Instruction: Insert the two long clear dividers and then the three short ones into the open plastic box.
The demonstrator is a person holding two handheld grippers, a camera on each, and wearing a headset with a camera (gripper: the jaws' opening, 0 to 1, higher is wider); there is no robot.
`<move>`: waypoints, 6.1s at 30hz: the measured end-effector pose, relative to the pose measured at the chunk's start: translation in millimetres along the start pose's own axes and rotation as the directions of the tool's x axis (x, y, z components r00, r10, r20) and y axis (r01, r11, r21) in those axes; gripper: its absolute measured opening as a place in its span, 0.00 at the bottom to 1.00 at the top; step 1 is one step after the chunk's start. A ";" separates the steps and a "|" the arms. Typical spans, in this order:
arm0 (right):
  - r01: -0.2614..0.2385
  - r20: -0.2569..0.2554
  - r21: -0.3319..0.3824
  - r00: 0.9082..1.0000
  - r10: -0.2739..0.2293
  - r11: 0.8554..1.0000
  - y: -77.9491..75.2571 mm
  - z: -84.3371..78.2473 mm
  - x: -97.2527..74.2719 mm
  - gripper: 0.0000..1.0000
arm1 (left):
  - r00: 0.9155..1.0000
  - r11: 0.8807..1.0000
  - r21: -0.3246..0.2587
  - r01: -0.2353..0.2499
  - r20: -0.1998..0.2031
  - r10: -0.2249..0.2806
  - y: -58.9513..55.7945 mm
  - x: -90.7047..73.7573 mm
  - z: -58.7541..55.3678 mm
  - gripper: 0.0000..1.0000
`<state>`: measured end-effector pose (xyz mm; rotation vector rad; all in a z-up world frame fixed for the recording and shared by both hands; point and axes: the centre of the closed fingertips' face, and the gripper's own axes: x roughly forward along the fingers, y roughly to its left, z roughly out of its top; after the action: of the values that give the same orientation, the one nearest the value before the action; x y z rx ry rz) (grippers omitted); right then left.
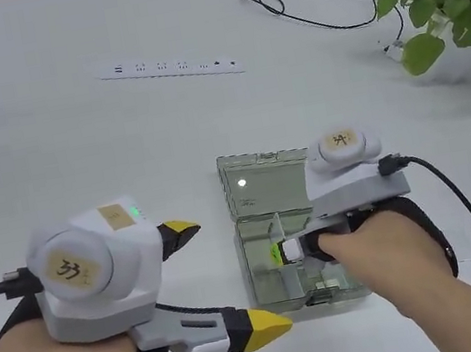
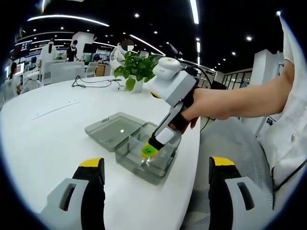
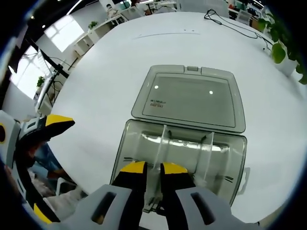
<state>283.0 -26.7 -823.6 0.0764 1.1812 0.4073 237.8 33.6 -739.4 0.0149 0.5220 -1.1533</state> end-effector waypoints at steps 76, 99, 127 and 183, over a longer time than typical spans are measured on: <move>-0.285 -0.198 -0.867 0.950 0.242 0.410 -100.1 -22.6 -115.4 0.87 | 0.990 0.991 0.004 -0.135 0.032 0.134 -24.7 -5.3 29.1 0.97; -0.381 -0.373 -0.904 0.924 0.079 0.192 -142.5 -48.0 -47.7 0.57 | 0.992 0.992 -0.010 -0.124 0.032 0.124 -21.3 -5.3 22.1 0.97; -0.358 -0.361 -0.928 0.932 -0.018 0.103 -146.7 -50.6 -30.9 0.34 | 0.990 0.990 -0.036 -0.133 0.042 0.135 -22.4 -7.6 19.9 0.96; -0.010 0.035 -0.957 0.988 0.152 0.289 -56.8 3.8 -138.8 0.33 | 0.996 0.982 -0.175 -0.071 0.041 0.080 -24.2 4.7 45.1 0.84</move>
<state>257.9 -127.0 -714.9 -0.9236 0.6235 1.1613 235.6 7.0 -695.5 -0.1421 0.5732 -1.0284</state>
